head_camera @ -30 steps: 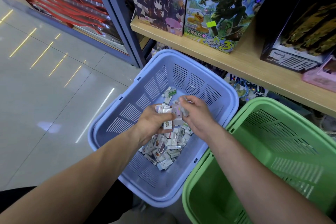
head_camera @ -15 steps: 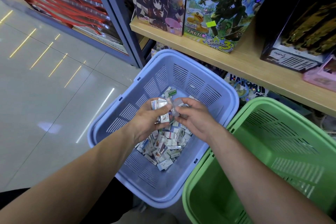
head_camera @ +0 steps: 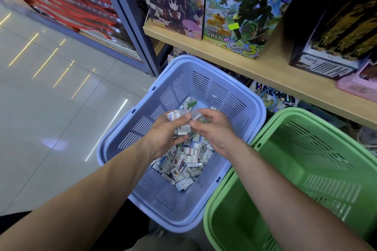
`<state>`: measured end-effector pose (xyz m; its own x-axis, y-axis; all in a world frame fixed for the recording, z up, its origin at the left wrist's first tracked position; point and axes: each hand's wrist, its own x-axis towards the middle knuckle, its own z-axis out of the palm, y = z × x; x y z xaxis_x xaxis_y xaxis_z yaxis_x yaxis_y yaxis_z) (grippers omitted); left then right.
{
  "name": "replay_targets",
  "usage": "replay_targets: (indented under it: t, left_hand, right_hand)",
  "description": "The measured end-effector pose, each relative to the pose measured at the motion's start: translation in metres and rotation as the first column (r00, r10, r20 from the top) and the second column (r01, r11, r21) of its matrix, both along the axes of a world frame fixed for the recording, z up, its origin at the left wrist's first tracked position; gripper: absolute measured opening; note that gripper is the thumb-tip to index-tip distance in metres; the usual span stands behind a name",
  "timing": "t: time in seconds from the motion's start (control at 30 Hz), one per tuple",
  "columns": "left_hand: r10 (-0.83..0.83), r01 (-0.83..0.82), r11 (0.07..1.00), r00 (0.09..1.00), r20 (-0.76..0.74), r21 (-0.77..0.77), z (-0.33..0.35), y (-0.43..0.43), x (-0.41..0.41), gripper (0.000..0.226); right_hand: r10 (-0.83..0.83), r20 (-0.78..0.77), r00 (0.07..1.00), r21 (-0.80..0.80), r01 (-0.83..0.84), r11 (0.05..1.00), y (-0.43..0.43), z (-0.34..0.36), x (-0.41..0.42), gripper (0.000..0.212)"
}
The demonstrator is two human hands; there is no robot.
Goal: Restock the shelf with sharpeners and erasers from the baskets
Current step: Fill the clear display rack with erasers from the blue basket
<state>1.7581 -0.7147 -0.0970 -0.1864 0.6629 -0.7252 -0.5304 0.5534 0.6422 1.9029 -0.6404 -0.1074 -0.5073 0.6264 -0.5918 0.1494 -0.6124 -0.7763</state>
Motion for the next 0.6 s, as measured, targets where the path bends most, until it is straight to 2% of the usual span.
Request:
replay_targets:
  t: [0.1, 0.23, 0.33, 0.47, 0.6]
  left_hand:
    - [0.008, -0.009, 1.0, 0.999, -0.034, -0.006, 0.005, 0.002, -0.004, 0.068]
    - [-0.009, 0.01, 1.0, 0.997, -0.076, 0.015, 0.025, 0.007, 0.0, 0.051]
    - [-0.055, 0.064, 0.996, 0.99, -0.13, 0.063, 0.049, 0.013, 0.003, 0.051]
    - [-0.122, 0.151, 0.978, 0.974, -0.189, 0.144, 0.093, 0.02, 0.006, 0.048]
    - [-0.126, 0.186, 0.963, 0.95, -0.285, 0.195, 0.142, 0.021, 0.017, 0.027]
  right_hand:
    - [-0.014, -0.061, 0.998, -0.097, 0.008, 0.995, 0.003, 0.005, 0.002, 0.026]
    - [-0.123, -0.08, 0.989, -0.189, 0.106, 0.976, 0.012, 0.023, 0.01, 0.021]
    - [-0.094, -0.053, 0.994, -0.12, 0.087, 0.989, 0.019, 0.046, 0.019, 0.032]
    - [-0.116, -0.129, 0.985, -0.07, 0.108, 0.992, 0.026, 0.095, 0.03, 0.026]
    - [-0.091, -0.191, 0.977, 0.108, 0.113, 0.988, 0.03, 0.147, 0.051, 0.022]
